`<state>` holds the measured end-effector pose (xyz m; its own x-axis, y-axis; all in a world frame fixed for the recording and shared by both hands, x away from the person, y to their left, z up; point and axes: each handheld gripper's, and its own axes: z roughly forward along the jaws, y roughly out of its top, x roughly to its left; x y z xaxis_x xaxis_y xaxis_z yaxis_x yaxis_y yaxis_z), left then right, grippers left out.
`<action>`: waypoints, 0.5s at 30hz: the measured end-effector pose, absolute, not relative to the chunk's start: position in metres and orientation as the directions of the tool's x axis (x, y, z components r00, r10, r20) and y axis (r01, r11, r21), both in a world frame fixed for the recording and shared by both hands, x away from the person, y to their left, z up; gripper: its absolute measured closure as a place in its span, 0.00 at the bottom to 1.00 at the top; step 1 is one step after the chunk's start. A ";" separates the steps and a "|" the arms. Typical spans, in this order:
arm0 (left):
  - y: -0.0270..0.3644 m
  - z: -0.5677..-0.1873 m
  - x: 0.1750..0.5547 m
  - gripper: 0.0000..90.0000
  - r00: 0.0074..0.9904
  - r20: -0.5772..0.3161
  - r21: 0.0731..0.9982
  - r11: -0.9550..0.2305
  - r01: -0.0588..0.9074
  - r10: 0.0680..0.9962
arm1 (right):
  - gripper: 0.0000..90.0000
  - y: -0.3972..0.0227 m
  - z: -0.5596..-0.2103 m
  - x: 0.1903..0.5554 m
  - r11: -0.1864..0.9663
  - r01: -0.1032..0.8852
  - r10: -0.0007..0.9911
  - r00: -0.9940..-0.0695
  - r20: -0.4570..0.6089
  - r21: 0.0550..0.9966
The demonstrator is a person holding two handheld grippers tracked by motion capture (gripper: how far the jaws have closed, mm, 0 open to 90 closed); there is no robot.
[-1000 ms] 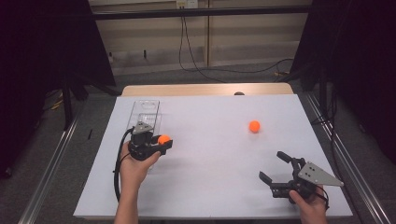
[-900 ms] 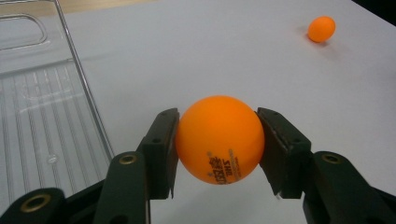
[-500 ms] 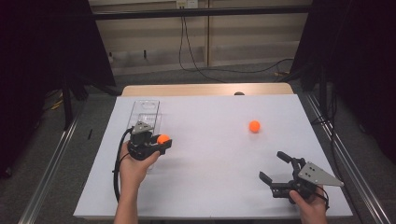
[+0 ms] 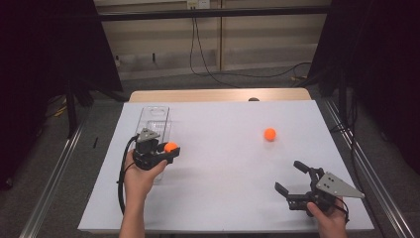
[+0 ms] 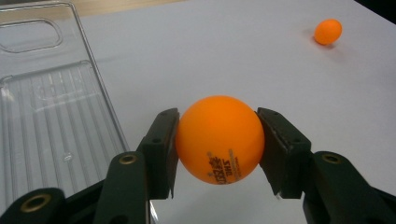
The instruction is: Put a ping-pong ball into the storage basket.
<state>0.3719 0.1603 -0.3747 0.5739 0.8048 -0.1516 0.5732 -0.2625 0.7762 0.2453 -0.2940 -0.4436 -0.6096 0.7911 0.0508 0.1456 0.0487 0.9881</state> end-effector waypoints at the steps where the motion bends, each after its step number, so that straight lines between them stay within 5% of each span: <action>1: 0.161 -0.374 0.372 0.57 0.574 -0.151 0.776 -0.263 0.573 0.805 | 0.04 -0.294 -0.444 0.245 0.050 0.145 0.791 -0.610 0.049 0.988; 15: 0.167 -0.375 0.373 0.57 0.560 -0.144 0.775 -0.259 0.577 0.816 | 0.04 -0.294 -0.444 0.245 0.050 0.145 0.791 -0.610 0.050 0.988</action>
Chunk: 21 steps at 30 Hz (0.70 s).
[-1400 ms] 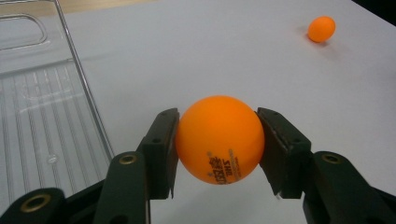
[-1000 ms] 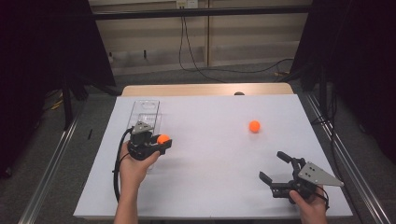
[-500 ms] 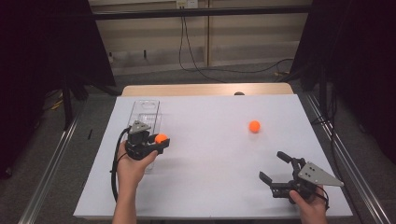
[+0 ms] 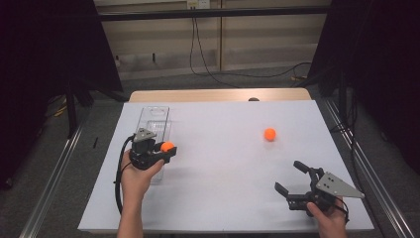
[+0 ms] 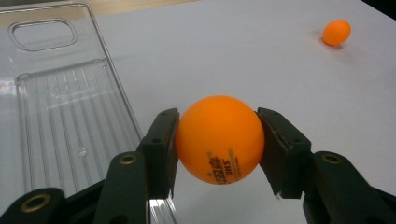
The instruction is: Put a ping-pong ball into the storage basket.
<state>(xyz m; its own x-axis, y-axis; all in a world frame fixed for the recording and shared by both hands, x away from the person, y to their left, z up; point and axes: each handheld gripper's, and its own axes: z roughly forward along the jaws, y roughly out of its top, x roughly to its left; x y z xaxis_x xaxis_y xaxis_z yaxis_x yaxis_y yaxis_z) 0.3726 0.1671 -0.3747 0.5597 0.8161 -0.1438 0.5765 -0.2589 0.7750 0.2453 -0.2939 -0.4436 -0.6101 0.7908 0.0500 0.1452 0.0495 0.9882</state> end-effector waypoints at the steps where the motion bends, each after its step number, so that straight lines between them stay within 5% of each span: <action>1: 0.167 -0.375 0.372 0.57 0.558 -0.144 0.775 -0.258 0.577 0.818 | 0.04 -0.294 -0.444 0.245 0.049 0.145 0.791 -0.610 0.050 0.988; 21: 0.174 -0.376 0.375 0.57 0.542 -0.143 0.775 -0.246 0.582 0.828 | 0.04 -0.293 -0.444 0.245 0.051 0.145 0.790 -0.611 0.049 0.988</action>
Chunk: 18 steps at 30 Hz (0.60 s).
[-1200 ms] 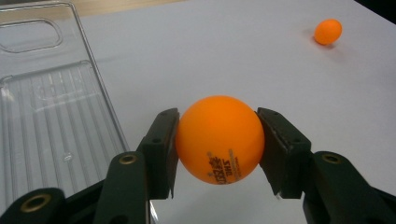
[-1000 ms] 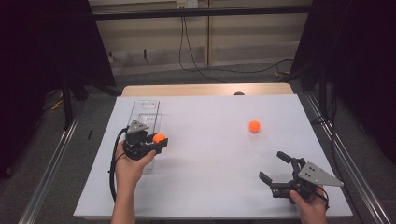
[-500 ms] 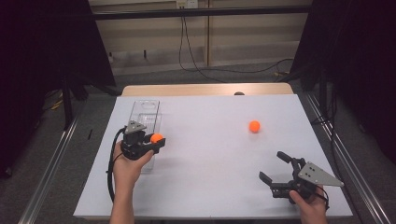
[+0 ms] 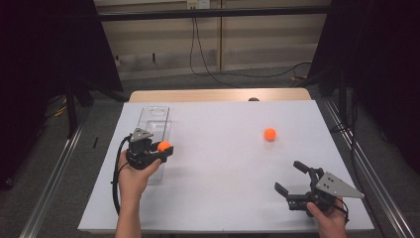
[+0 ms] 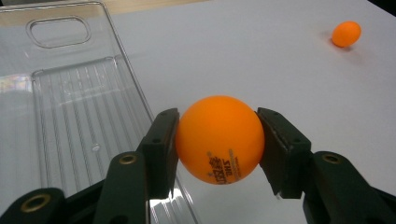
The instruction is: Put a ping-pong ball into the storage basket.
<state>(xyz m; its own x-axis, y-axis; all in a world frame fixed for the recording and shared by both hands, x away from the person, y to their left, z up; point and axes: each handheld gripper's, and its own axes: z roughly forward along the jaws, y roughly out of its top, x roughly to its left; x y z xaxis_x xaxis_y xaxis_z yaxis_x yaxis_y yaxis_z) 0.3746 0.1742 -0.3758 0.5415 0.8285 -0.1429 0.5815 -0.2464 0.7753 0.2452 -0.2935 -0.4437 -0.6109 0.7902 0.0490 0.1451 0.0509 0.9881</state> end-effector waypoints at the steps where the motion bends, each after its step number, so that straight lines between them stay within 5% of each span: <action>1: 0.174 -0.376 0.375 0.57 0.541 -0.143 0.775 -0.247 0.582 0.829 | 0.04 -0.293 -0.444 0.245 0.051 0.144 0.790 -0.611 0.048 0.988; 18: 0.178 -0.374 0.377 0.57 0.536 -0.138 0.779 -0.242 0.578 0.833 | 0.04 -0.294 -0.444 0.245 0.052 0.143 0.791 -0.610 0.047 0.988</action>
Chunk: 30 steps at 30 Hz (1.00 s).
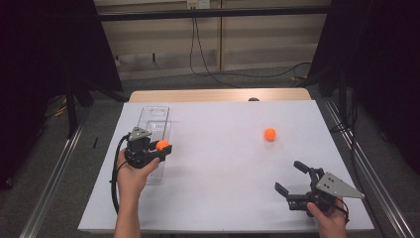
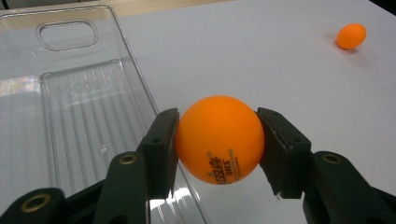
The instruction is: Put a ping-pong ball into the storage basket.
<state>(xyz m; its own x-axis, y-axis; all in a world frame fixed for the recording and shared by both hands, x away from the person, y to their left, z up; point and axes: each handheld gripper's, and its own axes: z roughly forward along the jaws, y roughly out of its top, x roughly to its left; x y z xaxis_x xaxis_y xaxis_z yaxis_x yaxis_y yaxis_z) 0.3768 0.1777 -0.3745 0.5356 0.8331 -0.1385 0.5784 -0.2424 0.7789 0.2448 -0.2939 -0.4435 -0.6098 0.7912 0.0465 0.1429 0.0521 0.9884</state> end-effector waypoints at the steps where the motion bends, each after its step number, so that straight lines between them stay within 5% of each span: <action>1: 0.178 -0.374 0.377 0.57 0.535 -0.136 0.780 -0.243 0.577 0.834 | 0.04 -0.294 -0.444 0.245 0.052 0.143 0.791 -0.610 0.046 0.988; 30: 0.190 -0.371 0.380 0.57 0.501 -0.130 0.788 -0.217 0.576 0.856 | 0.04 -0.295 -0.444 0.245 0.051 0.142 0.792 -0.609 0.047 0.989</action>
